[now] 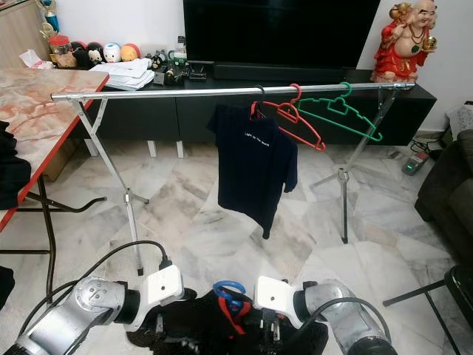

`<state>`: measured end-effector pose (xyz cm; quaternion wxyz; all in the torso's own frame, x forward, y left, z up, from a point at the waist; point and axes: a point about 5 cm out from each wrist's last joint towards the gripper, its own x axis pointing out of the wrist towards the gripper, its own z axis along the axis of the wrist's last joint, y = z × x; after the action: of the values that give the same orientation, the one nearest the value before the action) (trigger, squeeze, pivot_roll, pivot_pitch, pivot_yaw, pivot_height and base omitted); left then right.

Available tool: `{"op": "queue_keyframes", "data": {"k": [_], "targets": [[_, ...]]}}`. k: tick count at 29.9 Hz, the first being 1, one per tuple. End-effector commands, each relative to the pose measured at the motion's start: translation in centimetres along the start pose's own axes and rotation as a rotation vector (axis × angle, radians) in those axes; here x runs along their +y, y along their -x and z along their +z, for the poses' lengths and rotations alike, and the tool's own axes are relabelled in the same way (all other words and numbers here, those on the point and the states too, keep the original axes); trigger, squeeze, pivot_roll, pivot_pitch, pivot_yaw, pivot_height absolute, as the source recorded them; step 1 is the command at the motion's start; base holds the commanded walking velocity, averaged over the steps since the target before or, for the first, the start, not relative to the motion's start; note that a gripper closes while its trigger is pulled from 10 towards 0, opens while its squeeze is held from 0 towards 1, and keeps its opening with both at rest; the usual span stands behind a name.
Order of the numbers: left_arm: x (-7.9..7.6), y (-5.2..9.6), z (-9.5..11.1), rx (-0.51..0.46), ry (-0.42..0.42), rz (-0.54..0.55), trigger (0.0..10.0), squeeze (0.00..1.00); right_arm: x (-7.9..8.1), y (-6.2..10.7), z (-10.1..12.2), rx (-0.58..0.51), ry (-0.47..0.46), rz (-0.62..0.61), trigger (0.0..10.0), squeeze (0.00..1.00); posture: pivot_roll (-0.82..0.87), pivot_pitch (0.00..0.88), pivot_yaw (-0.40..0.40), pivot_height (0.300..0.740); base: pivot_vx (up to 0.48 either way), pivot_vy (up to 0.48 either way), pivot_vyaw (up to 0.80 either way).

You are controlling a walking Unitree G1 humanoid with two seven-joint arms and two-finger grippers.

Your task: Hang hanger

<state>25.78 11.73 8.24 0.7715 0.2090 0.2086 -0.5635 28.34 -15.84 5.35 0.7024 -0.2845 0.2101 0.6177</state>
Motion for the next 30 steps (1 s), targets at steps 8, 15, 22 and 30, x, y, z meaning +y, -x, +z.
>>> {"op": "queue_keyframes", "data": {"k": [8,15,22,30], "targets": [[0.0,-0.5,0.7,-0.020,-0.018,-0.007,10.0,0.00,0.0,0.0,1.0,-0.045,0.033,0.008,0.0,0.00,0.05,0.068,-0.029,0.740,0.000,0.000,0.00],[-0.6,-1.2,0.5,-0.029,0.002,-0.053,10.0,0.00,-0.7,-0.2,2.8,-0.092,0.069,-0.005,0.0,0.00,0.04,0.066,-0.028,0.740,0.000,0.000,0.00],[-0.3,-1.9,0.8,-0.057,0.029,-0.019,10.0,0.00,-0.4,-0.5,3.3,-0.102,0.072,0.018,0.0,0.00,0.05,0.066,-0.031,0.740,0.000,0.000,0.00],[-0.2,-2.1,0.9,-0.065,0.033,-0.017,0.0,0.00,-0.5,-0.2,3.3,-0.098,0.068,0.015,0.0,0.00,0.05,0.064,-0.032,0.740,0.000,0.000,0.00]]}}
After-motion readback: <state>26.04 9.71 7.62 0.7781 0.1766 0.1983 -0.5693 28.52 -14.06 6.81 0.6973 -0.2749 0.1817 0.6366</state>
